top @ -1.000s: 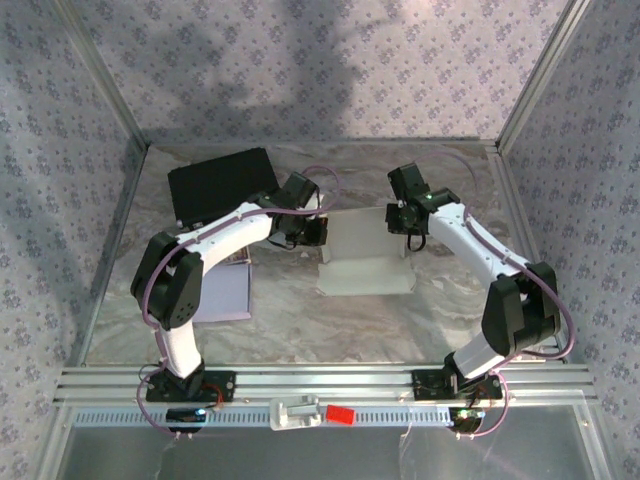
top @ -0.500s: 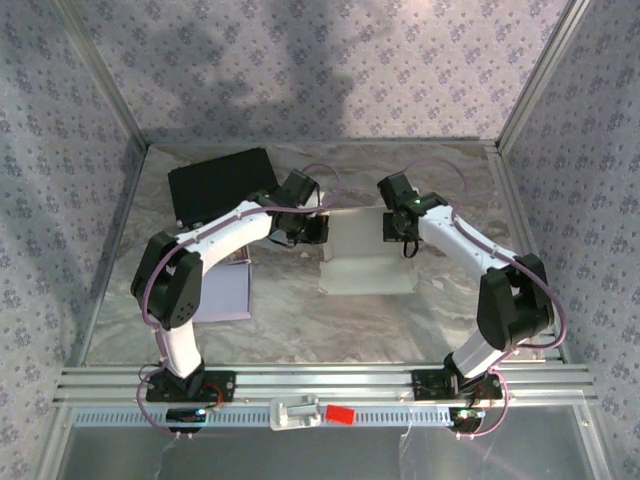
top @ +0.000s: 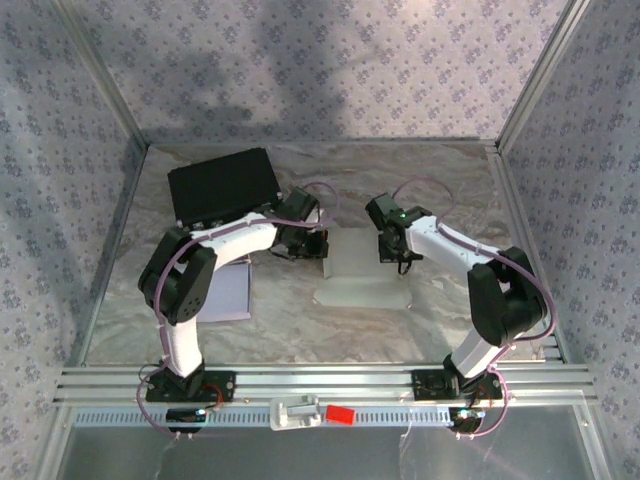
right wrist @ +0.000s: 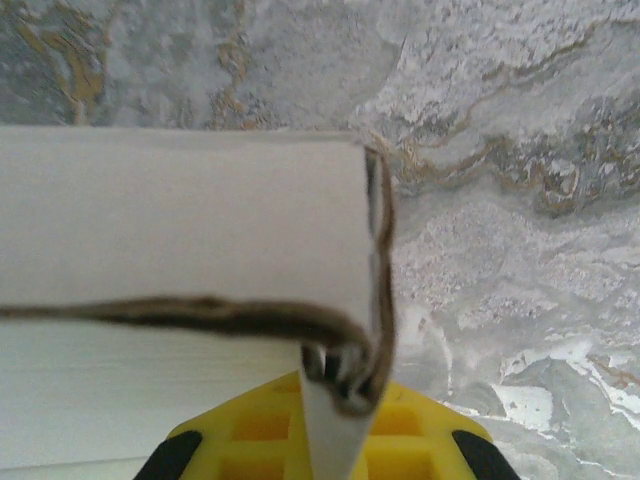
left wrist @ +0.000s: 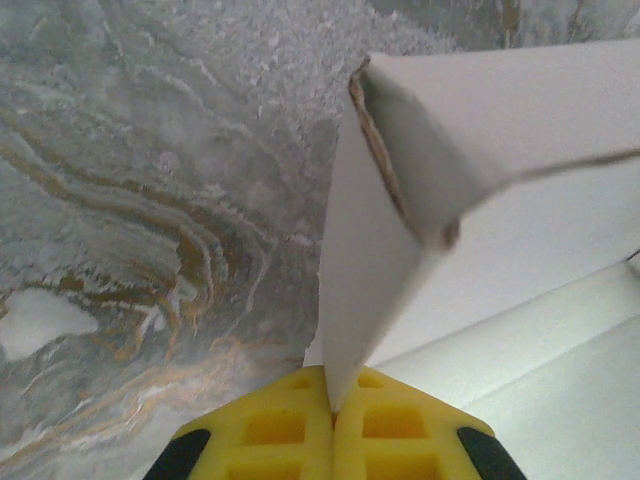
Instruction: Fold the paper box
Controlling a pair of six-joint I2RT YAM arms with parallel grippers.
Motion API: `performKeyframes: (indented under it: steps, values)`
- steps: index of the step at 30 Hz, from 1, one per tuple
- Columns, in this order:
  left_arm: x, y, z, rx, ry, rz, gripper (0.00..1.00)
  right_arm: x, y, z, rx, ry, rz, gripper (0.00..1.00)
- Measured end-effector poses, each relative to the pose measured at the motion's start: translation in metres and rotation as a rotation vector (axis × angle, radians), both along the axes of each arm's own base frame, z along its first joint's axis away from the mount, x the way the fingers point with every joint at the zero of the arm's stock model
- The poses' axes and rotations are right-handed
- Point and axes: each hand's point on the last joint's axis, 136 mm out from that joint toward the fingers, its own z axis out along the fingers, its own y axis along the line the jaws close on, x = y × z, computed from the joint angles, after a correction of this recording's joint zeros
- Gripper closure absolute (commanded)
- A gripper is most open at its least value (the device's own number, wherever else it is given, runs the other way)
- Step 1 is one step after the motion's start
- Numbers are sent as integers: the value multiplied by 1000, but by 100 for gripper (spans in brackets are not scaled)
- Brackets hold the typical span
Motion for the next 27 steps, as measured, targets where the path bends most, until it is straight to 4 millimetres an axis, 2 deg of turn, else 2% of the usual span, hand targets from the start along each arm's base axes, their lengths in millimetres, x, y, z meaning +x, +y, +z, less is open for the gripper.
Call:
performKeyframes:
  steps: [8, 27]
  values:
    - [8, -7, -6, -73, -37, 36, 85, -7, -3, -9, -4, 21, -2, 100]
    - [12, -11, -8, -92, -66, 25, 83, -8, -2, -5, 6, -8, 4, 100]
